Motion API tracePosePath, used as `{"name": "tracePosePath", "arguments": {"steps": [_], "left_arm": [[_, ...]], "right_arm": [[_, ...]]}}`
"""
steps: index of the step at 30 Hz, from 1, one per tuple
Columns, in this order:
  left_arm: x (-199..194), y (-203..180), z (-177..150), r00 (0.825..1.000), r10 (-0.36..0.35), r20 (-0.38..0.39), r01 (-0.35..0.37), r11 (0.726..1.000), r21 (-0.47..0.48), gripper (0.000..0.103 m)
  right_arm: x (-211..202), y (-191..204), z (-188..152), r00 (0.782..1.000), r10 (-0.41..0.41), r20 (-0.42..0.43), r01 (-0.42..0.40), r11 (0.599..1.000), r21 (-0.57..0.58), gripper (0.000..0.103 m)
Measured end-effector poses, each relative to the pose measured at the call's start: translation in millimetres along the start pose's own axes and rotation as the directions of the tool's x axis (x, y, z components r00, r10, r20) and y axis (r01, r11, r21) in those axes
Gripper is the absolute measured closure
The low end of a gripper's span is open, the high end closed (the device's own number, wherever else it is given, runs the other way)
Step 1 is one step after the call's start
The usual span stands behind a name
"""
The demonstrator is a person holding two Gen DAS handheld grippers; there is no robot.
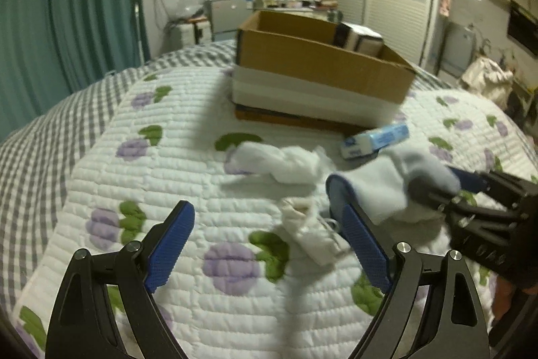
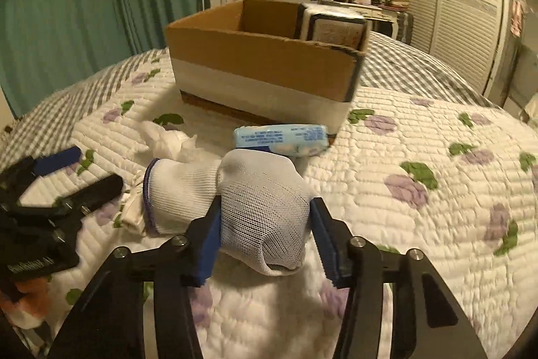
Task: Organize soft objects
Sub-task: 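Grasp the white knit glove with the right tool while the left tool grasps the small white socks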
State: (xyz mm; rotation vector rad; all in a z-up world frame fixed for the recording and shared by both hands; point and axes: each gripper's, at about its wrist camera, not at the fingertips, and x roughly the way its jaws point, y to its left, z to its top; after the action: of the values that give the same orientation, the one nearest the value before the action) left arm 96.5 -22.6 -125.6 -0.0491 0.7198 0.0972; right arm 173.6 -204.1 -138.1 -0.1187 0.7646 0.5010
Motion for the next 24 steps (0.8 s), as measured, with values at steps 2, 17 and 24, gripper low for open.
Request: {"name": "tracePosePath", "arguments": {"steps": [2,17,24], "left_arm": [[2.2,-5.8,-0.8,1.000,-0.020,-0.006,0.020,1.000,0.017,0.017],[34.3,-12.6,-10.0,0.991,-0.110,-0.076,0.112,0.994,0.021,0.060],[16.9,-12.8,-10.9,0.988,-0.132,-0.075,0.134,0.991,0.020,0.078]], "right_arm": [[-10.5,-5.3,-1.6,1.000,-0.015,0.012,0.014,1.000,0.022,0.055],[-32.9,-35.7,1.5,0.991,-0.126,0.050,0.121,0.988,0.093,0.055],[-41.7,-29.6,-5.7,0.992,-0.116,0.059,0.111,0.990,0.088,0.055]]}}
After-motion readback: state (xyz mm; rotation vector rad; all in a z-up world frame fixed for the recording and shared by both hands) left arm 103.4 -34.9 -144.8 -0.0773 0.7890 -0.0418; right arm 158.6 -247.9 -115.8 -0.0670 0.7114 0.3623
